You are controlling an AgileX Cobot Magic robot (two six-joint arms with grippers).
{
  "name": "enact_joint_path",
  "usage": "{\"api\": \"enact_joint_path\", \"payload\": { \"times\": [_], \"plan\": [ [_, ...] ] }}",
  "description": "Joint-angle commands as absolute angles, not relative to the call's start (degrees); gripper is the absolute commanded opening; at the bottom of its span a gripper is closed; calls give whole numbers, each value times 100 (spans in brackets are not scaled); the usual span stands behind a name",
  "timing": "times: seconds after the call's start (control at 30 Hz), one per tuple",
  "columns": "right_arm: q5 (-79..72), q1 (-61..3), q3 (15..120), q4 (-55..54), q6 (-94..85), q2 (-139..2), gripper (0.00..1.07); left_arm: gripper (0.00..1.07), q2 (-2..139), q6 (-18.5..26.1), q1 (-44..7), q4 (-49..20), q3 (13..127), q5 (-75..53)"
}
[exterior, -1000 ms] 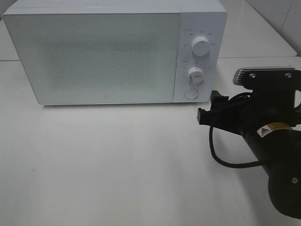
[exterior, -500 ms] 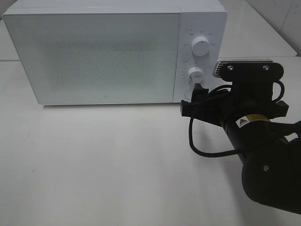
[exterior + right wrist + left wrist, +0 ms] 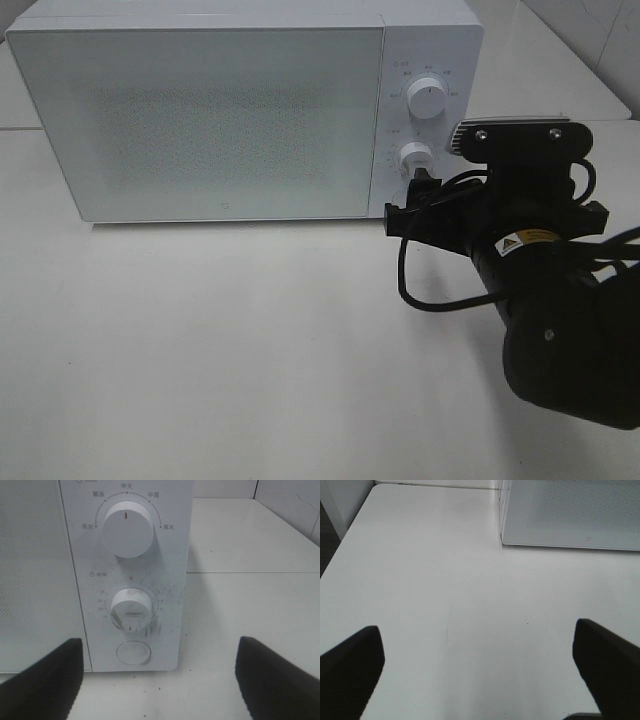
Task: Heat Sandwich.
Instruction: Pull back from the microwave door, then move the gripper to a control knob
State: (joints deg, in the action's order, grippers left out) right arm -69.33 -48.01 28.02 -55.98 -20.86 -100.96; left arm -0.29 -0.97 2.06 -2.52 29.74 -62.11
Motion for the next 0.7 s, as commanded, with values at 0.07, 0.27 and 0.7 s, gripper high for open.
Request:
{"api": "enact_joint_path", "payload": {
  "times": [0.07,0.27,0.7],
  "plan": [
    [-7145,-4521,3105,-5191,-2131,-10388,78,98,-160,-92,201,-246,2962,-6131],
    [-7036,-4309,3409,-4927,-2028,-10634,78,98,-160,-92,201,-246,2962,-6131],
    [-6543,-3793,4217,-4406,-1816,-11362,76,98,-160,-92,201,-246,2962,-6131]
  ]
}}
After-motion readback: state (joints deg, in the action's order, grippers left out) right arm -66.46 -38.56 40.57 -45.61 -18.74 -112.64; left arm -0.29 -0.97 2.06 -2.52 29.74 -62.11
